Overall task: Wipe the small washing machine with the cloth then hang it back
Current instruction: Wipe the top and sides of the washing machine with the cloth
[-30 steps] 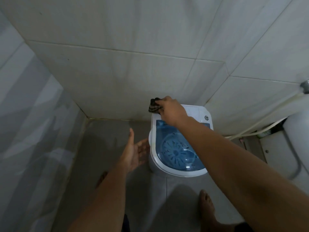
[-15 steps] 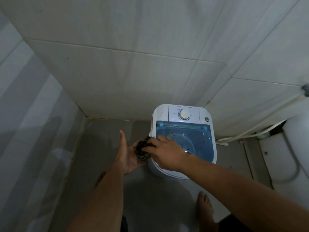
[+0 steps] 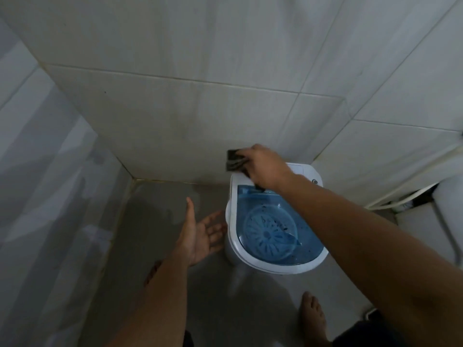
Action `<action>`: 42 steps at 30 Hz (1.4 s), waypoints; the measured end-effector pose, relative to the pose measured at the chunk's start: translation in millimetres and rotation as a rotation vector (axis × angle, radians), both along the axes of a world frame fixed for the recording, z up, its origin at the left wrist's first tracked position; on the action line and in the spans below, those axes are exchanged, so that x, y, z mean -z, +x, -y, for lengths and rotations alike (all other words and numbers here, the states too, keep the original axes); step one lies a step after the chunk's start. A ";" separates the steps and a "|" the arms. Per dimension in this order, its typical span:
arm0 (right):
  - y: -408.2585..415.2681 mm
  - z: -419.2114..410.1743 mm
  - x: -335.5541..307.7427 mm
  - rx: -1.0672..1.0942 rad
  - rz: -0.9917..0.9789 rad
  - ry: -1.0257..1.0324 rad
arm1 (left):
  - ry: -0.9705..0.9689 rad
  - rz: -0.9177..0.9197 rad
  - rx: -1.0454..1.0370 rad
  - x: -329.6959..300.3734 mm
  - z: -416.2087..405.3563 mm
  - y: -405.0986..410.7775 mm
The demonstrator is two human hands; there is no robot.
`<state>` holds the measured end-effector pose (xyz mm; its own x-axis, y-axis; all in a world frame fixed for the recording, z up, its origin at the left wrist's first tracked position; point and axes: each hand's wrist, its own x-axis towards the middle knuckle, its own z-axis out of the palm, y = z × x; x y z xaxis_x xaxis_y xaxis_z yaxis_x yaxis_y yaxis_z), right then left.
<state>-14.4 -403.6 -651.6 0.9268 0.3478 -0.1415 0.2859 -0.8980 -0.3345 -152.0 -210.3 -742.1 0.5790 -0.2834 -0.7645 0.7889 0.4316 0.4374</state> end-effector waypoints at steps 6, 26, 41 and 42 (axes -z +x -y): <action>-33.8 14.9 48.1 0.177 0.240 -0.209 | 0.011 -0.004 0.016 -5.8 1.3 0.9; -82.2 -6.7 56.1 -0.125 0.172 -0.161 | 0.395 0.126 0.072 -0.6 28.8 -5.3; -57.9 -20.4 55.0 -0.247 0.225 -0.187 | 0.254 0.024 0.063 7.4 16.5 -3.1; -67.6 -19.1 55.2 -0.264 0.224 -0.191 | 0.256 0.019 0.058 7.7 16.6 -3.6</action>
<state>-82.0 -384.5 -706.8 0.8244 0.5652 -0.0311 0.5622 -0.8239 -0.0716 -155.6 -226.9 -749.8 0.5826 -0.1151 -0.8046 0.7995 0.2594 0.5418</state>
